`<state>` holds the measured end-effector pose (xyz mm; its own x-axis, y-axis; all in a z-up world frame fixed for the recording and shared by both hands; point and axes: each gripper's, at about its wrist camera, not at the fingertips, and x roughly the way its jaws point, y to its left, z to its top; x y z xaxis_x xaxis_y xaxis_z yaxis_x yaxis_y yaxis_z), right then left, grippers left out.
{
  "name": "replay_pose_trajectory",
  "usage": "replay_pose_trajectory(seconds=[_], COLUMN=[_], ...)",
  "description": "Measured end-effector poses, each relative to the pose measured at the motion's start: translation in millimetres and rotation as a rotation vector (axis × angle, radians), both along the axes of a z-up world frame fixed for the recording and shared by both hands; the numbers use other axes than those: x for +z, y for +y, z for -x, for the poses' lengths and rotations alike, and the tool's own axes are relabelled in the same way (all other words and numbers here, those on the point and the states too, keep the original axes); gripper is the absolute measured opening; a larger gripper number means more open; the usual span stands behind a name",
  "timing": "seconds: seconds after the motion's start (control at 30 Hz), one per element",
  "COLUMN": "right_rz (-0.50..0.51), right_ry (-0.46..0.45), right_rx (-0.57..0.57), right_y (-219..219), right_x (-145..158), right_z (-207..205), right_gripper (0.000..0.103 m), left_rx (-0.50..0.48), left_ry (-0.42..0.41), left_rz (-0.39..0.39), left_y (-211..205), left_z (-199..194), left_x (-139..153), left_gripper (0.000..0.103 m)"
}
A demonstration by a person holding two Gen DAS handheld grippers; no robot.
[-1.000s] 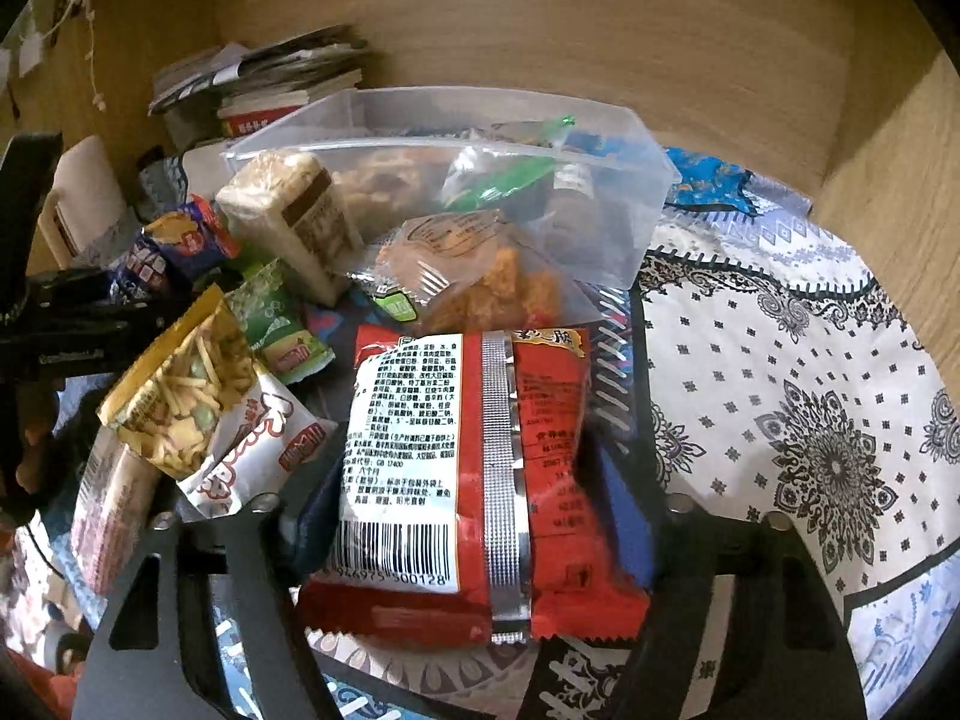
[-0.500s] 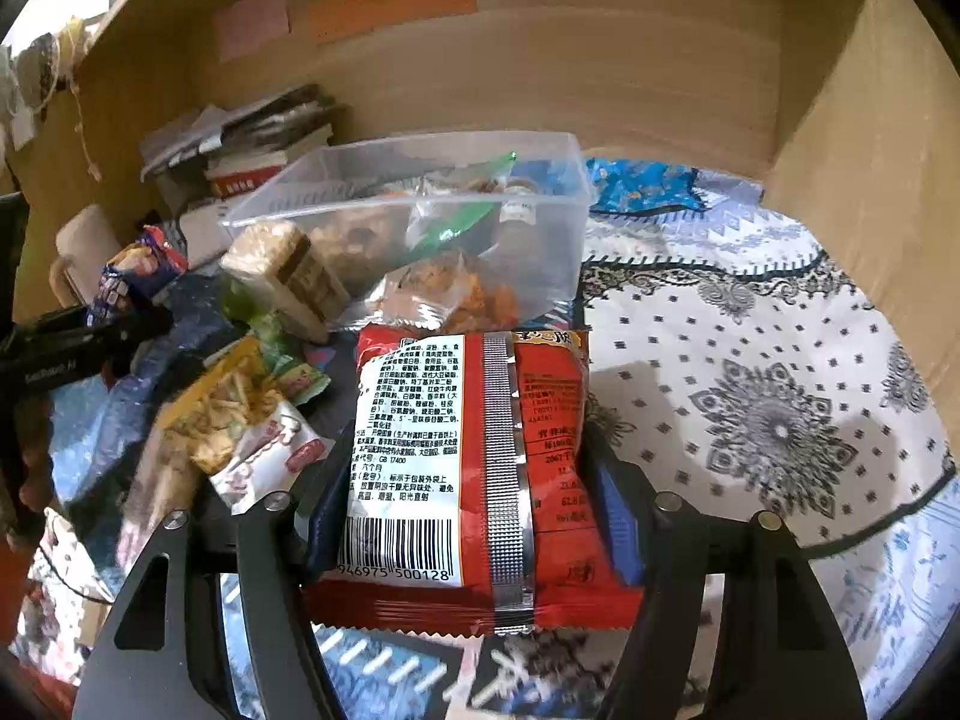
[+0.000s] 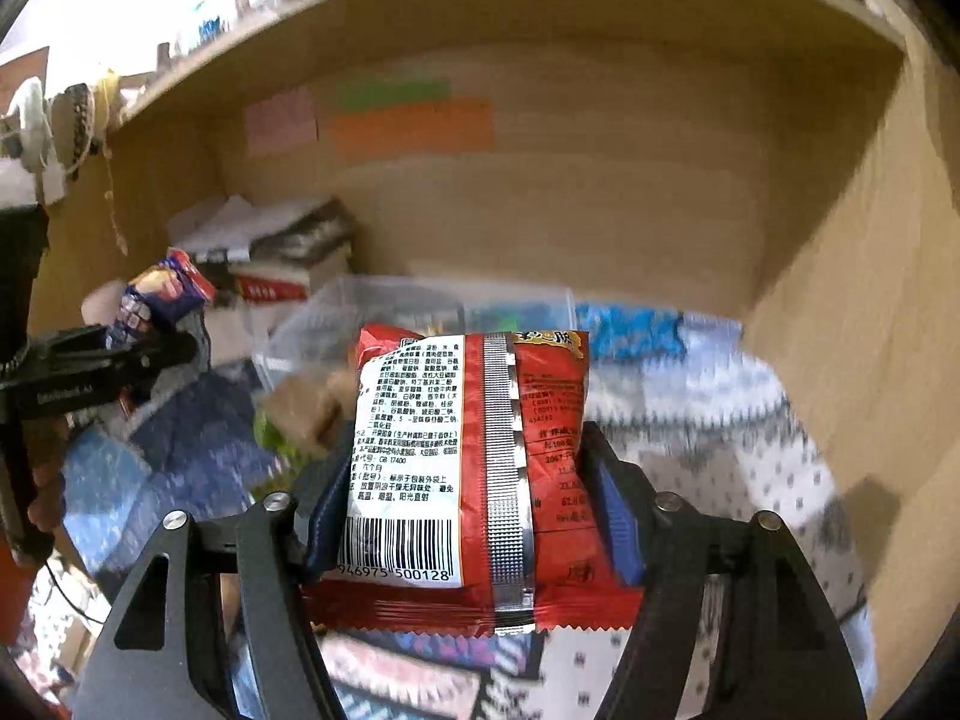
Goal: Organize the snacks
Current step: 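Carry both bags into the clear box and open both tools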
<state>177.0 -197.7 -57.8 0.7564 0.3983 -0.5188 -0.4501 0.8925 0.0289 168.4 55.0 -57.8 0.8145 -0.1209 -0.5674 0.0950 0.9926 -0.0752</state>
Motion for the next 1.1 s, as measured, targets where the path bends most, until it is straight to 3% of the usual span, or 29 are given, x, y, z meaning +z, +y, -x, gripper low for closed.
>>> replay_pose_trajectory(seconds=[0.27,0.57,1.1], right_rz=[-0.023,-0.010,0.046], right_ry=[-0.096,-0.091,0.122], right_rx=[0.046,0.053,0.047], right_y=[25,52,74], right_x=[32,33,-12], right_z=[-19,-61,-147], right_gripper=[0.065,0.065,0.065], left_rx=[0.000,-0.014,-0.018], left_ry=[-0.031,-0.030,0.085], left_rz=[0.002,0.018,0.025], left_y=[-1,-3,-11], left_z=[-31,-66,-144], left_x=[21,26,-19], left_gripper=[0.060,0.060,0.060])
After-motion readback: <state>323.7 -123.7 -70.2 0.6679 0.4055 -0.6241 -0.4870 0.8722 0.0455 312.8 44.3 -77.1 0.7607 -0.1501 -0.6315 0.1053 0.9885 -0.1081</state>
